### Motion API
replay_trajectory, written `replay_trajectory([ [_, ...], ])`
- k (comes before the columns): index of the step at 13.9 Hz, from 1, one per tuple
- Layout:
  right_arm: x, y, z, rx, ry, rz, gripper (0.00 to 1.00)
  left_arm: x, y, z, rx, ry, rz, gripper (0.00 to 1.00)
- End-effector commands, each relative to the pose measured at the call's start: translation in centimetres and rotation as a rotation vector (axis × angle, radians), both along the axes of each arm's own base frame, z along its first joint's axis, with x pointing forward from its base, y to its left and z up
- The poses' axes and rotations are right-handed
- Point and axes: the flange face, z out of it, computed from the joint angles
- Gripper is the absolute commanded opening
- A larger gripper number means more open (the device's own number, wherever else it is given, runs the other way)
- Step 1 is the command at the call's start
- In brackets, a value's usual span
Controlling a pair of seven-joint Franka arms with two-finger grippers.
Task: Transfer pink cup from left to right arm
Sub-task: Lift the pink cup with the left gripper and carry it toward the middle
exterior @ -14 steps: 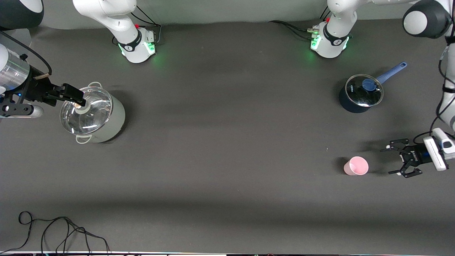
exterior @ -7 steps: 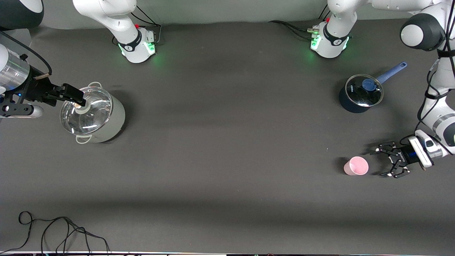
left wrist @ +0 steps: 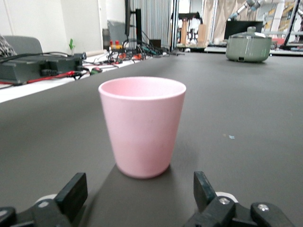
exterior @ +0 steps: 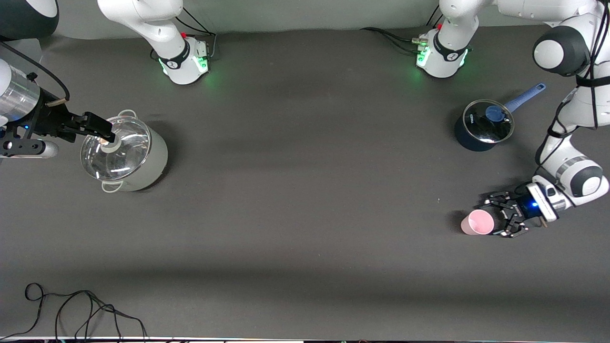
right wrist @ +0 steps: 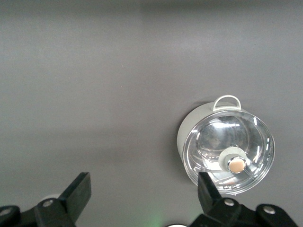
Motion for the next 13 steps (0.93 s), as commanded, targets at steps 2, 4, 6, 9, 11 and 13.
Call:
replay_trajectory([
  [2, 0.0, 0.1, 0.3, -0.019, 0.003, 0.023, 1.0, 0.3, -2.6, -0.2, -0.012, -0.024, 0.02, 1.0],
  [4, 0.0, 0.1, 0.3, -0.019, 0.003, 0.023, 1.0, 0.6, -4.4, -0.6, -0.028, -0.035, 0.041, 1.0],
  [6, 0.1, 0.1, 0.3, -0.019, 0.002, 0.023, 1.0, 0.6, -5.2, -0.9, -0.027, -0.037, 0.053, 0.99],
  [9, 0.1, 0.1, 0.3, -0.019, 0.002, 0.023, 1.0, 0.7, -5.5, -0.9, -0.025, -0.034, 0.056, 0.73],
  [11, 0.0, 0.1, 0.3, -0.019, 0.003, 0.023, 1.0, 0.8, -5.3, -0.7, -0.023, -0.037, 0.058, 0.53],
  [13, 0.0, 0.1, 0.3, -0.019, 0.003, 0.023, 1.0, 0.9, -5.2, -0.4, -0.021, -0.037, 0.06, 0.42],
])
